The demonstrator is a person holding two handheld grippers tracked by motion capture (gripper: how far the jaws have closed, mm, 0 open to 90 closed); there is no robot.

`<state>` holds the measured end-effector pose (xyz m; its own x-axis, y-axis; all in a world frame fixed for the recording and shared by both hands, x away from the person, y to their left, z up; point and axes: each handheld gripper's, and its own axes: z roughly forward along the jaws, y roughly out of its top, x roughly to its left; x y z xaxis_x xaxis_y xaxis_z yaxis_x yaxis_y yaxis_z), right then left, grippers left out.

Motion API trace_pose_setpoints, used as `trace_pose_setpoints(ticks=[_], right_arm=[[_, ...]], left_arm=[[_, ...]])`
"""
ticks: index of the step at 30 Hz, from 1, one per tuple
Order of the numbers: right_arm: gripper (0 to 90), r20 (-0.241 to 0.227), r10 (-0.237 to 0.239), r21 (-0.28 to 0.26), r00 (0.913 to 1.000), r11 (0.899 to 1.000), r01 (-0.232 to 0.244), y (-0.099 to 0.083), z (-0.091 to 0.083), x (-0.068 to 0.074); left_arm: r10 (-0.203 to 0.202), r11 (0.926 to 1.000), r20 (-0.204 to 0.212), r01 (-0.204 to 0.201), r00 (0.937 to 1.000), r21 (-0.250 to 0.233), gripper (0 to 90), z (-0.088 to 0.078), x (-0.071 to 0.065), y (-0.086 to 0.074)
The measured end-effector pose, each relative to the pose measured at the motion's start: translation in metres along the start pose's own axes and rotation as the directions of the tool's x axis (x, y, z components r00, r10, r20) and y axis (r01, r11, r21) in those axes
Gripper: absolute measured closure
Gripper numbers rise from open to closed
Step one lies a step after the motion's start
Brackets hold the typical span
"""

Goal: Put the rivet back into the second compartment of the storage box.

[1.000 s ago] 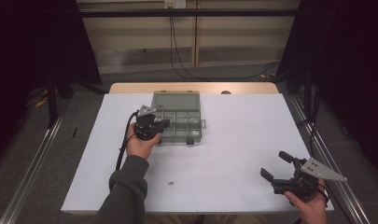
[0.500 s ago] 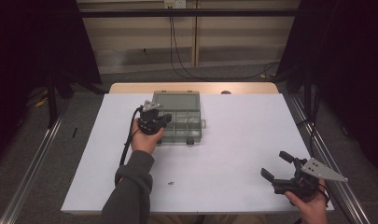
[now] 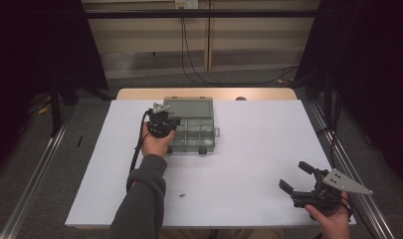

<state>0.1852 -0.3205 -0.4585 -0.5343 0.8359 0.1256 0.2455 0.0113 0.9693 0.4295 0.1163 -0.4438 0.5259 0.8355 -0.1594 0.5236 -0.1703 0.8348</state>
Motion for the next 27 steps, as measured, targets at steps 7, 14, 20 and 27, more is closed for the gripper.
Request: trace_pose_setpoints(ticks=[7, 14, 20, 27], right_arm=[[1.8, -0.001, 0.010, -0.001, 0.9999, 1.000, -0.010, -0.0002, 0.0004, 0.0000], [1.8, 0.000, 0.010, -0.002, 0.9999, 1.000, -0.010, -0.0003, 0.0004, -0.0004], [1.8, -0.001, 0.011, -0.001, 0.9999, 1.000, -0.011, -0.0002, 0.0004, -0.0002], [1.8, -0.002, 0.010, -0.002, 0.9999, 1.000, -0.010, -0.0002, 0.0002, -0.0005]], left_arm=[[-0.011, 0.9999, -0.014, 0.011, 0.9998, -0.011, 87.4, 0.0049, 0.0032, -0.0015], [-0.002, 1.0000, -0.027, 0.002, 0.9996, -0.002, 87.3, 0.0063, 0.0050, -0.0026], [0.004, 0.9999, -0.021, -0.004, 0.9998, -0.011, 87.1, 0.0073, 0.0049, -0.0018], [0.011, 0.9997, -0.022, -0.011, 0.9997, -0.022, 86.5, 0.0087, 0.0044, -0.0011]])
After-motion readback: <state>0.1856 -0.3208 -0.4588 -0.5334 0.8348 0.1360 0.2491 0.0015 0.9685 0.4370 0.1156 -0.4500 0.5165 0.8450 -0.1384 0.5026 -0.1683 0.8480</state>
